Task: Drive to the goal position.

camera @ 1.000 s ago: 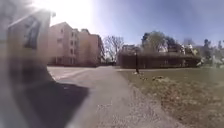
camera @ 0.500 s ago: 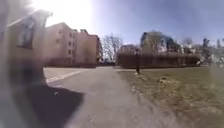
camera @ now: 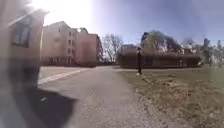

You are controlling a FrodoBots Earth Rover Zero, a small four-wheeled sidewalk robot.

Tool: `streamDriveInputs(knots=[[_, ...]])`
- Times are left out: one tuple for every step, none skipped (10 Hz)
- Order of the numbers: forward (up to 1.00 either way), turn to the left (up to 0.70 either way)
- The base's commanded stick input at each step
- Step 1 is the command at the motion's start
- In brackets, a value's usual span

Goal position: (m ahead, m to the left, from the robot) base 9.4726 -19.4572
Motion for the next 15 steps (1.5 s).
streamDriveInputs(knots=[[0.85, 0.00], [0.85, 0.00], [0.85, 0.00], [0.85, 0.00], [0.85, 0.00], [0.85, 0.00], [0.85, 0.00], [0.85, 0.00], [0.85, 0.00], [0.85, 0.00], [0.85, 0.02], [0.85, 0.28], [0.85, 0.34], [0.85, 0.34], [0.85, 0.34]])
